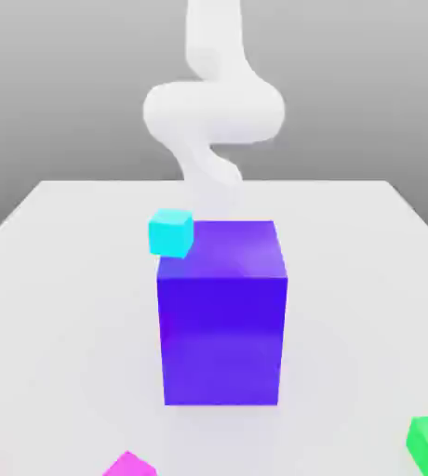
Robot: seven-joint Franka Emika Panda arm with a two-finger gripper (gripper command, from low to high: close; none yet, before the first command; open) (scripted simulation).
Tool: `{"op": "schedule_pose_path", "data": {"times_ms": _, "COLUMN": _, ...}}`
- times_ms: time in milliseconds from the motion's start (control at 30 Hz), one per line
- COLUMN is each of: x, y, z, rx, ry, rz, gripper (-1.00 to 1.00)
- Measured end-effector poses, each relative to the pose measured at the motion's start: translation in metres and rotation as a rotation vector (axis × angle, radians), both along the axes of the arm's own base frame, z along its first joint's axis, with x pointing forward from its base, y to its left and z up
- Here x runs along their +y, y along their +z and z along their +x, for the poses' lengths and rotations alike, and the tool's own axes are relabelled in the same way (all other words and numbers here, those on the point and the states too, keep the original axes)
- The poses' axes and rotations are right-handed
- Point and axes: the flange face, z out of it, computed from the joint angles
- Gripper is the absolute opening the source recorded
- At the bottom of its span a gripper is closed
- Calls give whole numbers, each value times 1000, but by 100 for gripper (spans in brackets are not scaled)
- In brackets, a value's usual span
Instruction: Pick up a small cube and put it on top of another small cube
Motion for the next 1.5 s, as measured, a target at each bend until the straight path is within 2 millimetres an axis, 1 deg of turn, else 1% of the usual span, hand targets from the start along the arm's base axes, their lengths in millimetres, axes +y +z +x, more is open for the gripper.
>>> {"op": "schedule_pose_path", "data": {"times_ms": 133, "x": -11, "y": -54, "z": 50, "rx": 102, "ry": -72, "rz": 23, "gripper": 0}}
{"op": "schedule_pose_path", "data": {"times_ms": 267, "x": -24, "y": -112, "z": 90, "rx": 199, "ry": -141, "rz": 47, "gripper": 0}}
{"op": "schedule_pose_path", "data": {"times_ms": 400, "x": -38, "y": -176, "z": 121, "rx": 295, "ry": -210, "rz": 74, "gripper": 0}}
{"op": "schedule_pose_path", "data": {"times_ms": 533, "x": -53, "y": -244, "z": 143, "rx": 391, "ry": -279, "rz": 102, "gripper": 0}}
{"op": "schedule_pose_path", "data": {"times_ms": 667, "x": -72, "y": -315, "z": 155, "rx": 486, "ry": -355, "rz": 136, "gripper": 0}}
{"op": "schedule_pose_path", "data": {"times_ms": 767, "x": -79, "y": -370, "z": 158, "rx": 557, "ry": -401, "rz": 160, "gripper": 0}}
{"op": "schedule_pose_path", "data": {"times_ms": 867, "x": -87, "y": -425, "z": 155, "rx": 628, "ry": -451, "rz": 186, "gripper": 0}}
{"op": "schedule_pose_path", "data": {"times_ms": 967, "x": -93, "y": -478, "z": 148, "rx": 694, "ry": -499, "rz": 213, "gripper": 0}}
{"op": "schedule_pose_path", "data": {"times_ms": 1100, "x": -94, "y": -538, "z": 146, "rx": 711, "ry": -512, "rz": 220, "gripper": 0}}
{"op": "schedule_pose_path", "data": {"times_ms": 1133, "x": -94, "y": -549, "z": 145, "rx": 712, "ry": -513, "rz": 220, "gripper": -100}}
{"op": "schedule_pose_path", "data": {"times_ms": 1300, "x": -94, "y": -549, "z": 145, "rx": 710, "ry": -513, "rz": 220, "gripper": -100}}
{"op": "schedule_pose_path", "data": {"times_ms": 1333, "x": -94, "y": -554, "z": 145, "rx": 711, "ry": -513, "rz": 220, "gripper": -100}}
{"op": "schedule_pose_path", "data": {"times_ms": 1367, "x": -94, "y": -549, "z": 145, "rx": 711, "ry": -513, "rz": 220, "gripper": -100}}
{"op": "schedule_pose_path", "data": {"times_ms": 1400, "x": -94, "y": -540, "z": 146, "rx": 711, "ry": -513, "rz": 221, "gripper": -100}}
{"op": "schedule_pose_path", "data": {"times_ms": 1500, "x": -94, "y": -501, "z": 145, "rx": 711, "ry": -512, "rz": 221, "gripper": -100}}
